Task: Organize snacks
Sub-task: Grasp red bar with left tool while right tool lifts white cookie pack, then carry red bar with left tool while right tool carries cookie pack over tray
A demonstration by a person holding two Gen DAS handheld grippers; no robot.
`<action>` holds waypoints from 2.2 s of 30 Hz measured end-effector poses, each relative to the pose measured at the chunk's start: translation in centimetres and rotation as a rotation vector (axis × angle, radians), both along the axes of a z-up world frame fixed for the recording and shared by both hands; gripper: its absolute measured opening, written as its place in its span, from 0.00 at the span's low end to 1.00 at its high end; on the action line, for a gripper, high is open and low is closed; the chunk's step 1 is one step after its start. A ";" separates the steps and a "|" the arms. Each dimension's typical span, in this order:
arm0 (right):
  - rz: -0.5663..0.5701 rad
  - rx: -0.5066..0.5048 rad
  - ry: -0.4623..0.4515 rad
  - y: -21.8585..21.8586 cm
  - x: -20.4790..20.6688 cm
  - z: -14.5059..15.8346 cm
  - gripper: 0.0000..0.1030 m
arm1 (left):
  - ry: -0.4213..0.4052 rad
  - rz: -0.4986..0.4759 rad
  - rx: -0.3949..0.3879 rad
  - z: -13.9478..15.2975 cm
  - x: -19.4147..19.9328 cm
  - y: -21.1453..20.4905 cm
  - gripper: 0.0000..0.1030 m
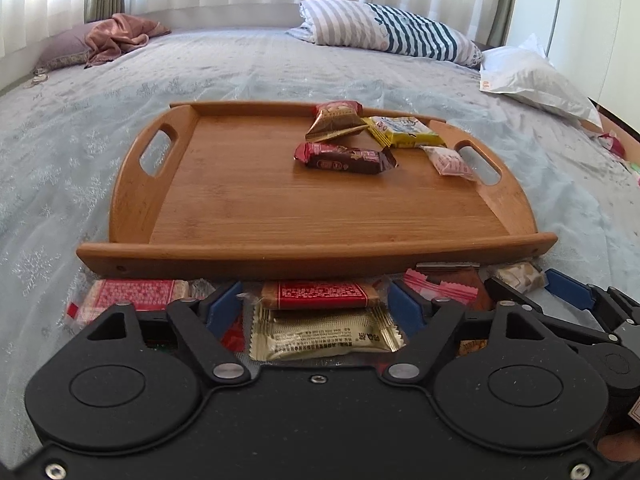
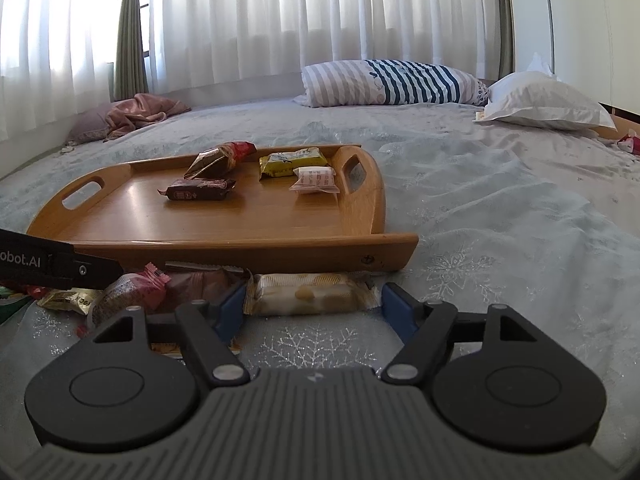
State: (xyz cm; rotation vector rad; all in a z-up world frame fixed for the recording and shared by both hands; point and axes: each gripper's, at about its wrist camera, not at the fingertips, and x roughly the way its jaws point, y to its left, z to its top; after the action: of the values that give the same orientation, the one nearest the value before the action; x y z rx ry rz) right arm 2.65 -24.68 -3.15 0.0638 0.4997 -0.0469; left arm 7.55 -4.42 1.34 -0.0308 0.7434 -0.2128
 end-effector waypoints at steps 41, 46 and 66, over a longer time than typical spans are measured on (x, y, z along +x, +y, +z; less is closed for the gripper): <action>-0.041 0.030 -0.007 -0.8 -1.2 1.5 0.71 | -0.118 -0.007 0.011 4.1 -2.4 -0.8 0.60; -0.018 0.028 0.006 -1.9 -0.1 1.6 0.86 | -0.117 -0.005 0.014 4.0 -2.4 -0.8 0.60; 0.000 0.028 0.044 -2.2 0.2 1.9 0.53 | -0.094 -0.008 -0.015 3.6 -1.5 -1.3 0.60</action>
State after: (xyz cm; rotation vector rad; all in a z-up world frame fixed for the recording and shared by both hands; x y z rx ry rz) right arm 2.81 -26.84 -1.21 0.0900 0.5447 -0.0415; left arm 6.00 -5.69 4.93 -0.0323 0.6484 -0.2262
